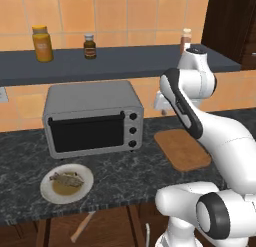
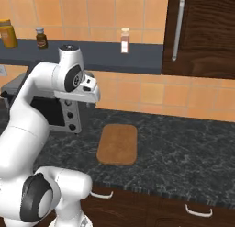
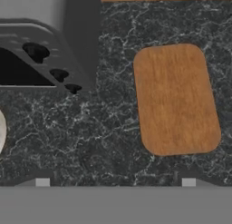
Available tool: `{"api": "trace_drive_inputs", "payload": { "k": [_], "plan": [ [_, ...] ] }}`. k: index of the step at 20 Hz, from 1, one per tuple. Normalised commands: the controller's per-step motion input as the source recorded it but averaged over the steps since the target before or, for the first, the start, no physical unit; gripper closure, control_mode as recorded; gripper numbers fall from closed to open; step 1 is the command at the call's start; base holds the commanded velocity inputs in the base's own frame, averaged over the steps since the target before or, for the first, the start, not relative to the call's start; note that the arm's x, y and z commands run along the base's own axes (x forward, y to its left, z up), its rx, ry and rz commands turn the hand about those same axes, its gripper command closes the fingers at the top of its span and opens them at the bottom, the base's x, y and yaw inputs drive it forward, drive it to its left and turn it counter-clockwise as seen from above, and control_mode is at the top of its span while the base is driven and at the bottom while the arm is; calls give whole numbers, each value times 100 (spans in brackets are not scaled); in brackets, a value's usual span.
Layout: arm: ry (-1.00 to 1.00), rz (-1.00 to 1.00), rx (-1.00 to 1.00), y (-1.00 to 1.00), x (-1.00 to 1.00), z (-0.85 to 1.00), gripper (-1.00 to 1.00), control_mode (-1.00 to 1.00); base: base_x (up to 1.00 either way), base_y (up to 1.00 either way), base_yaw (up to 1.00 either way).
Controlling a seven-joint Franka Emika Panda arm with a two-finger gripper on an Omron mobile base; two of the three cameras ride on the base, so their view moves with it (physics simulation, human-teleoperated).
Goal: Pick up the knife from the drawer and place it on the cutting board. Then place the meat from the plate to the cutting board.
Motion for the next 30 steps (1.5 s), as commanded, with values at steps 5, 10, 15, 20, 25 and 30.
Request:
{"api": "trace_drive_inputs", "payload": {
  "k": [5,10,15,20,25,30],
  "plan": [
    [0,0,0,0,0,0,-100,100,-27,-95,27],
    [0,0,0,0,0,0,-100,100,-38,-43,76],
    [0,0,0,0,0,0,-100,100,-22,-1,94],
    [0,0,0,0,0,0,-100,100,-17,0,96],
    [0,0,0,0,0,0,-100,100,0,0,94],
    [0,0,0,0,0,0,-100,100,0,-17,88]
  ]
}}
